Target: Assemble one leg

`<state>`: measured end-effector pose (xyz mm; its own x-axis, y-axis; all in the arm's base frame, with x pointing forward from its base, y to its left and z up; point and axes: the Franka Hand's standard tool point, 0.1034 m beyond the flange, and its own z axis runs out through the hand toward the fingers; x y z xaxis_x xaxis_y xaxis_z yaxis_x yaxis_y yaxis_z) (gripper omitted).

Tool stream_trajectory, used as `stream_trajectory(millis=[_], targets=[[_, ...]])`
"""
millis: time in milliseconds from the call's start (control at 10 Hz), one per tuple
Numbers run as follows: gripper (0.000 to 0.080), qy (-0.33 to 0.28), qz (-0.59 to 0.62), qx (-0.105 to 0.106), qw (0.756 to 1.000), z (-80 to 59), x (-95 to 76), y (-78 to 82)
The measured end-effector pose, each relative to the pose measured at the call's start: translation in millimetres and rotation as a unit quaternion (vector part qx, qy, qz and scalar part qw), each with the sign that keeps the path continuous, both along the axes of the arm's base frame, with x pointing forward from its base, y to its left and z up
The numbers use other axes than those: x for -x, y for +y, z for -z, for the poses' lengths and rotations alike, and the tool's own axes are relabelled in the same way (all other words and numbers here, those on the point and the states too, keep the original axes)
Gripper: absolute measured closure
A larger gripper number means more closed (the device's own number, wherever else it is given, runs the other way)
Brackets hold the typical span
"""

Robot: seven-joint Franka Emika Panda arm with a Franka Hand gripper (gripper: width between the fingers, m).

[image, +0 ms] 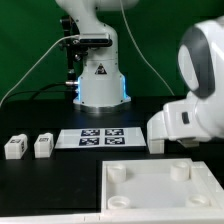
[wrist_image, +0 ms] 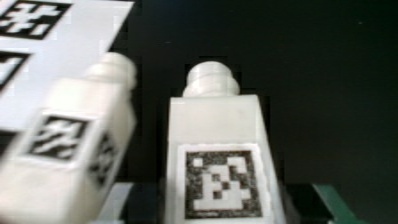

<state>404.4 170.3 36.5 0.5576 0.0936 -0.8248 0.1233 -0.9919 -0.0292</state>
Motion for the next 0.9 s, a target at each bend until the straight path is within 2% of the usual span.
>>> stream_trajectory(millis=[100, 200, 300, 400, 500, 600, 700, 800, 900], targets=[[0.0508, 0.006, -0.005, -0.011, 1.000, -26.4, -10.7, -11.4], [0.0508, -0.019, -0.007, -0.030, 0.999, -40.3, -32.5, -18.2], [0.0508, -0.092, -0.003, -0.049, 0.995, -61.7, -60.8, -27.4], [0.0508, -0.154, 0.001, -0.057, 0.986, -86.7, -69.7, -41.1], [0.0508, -0.189, 0.005, -0.056, 0.980, -105.7, -73.4, -48.8], [0.0508, -0.236, 0.009, -0.057, 0.970, -121.9, -88.8, -50.2], [0.0508, -0.259, 0.008, -0.057, 0.964, -136.5, -93.5, -49.9], [0.0508, -0.317, 0.012, -0.064, 0.946, -134.2, -103.2, -47.8], [0.0508, -0.355, 0.013, -0.066, 0.932, -133.3, -101.7, -49.2]])
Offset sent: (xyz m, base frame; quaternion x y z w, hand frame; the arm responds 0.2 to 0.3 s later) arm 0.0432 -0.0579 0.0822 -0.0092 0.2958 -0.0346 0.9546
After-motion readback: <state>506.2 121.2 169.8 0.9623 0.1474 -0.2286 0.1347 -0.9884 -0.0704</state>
